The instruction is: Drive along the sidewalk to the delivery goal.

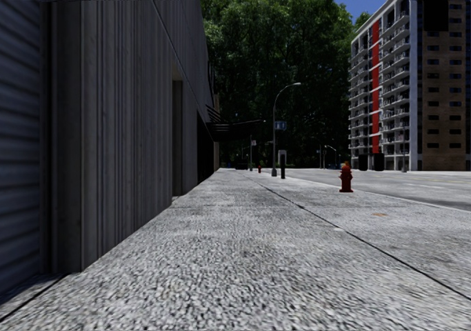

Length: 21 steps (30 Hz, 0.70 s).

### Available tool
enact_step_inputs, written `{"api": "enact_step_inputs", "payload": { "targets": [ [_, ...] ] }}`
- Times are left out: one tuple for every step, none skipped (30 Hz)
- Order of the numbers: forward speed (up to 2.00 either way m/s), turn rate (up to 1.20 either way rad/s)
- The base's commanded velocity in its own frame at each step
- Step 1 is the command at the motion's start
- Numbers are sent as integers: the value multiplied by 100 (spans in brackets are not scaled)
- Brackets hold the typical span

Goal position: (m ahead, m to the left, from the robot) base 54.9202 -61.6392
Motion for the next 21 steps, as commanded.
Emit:
{"api": "enact_step_inputs", "payload": {
  "targets": [
    [200,0],
    [200,0],
    [200,0],
    [200,0],
    [200,0],
    [200,0],
    [200,0],
    [200,0],
    [200,0],
    [200,0],
    [200,0],
    [200,0],
    [200,0],
    [200,0],
    [200,0],
    [200,0],
    [200,0],
    [200,0],
    [200,0],
    [200,0],
    [200,0]
  ]
}}
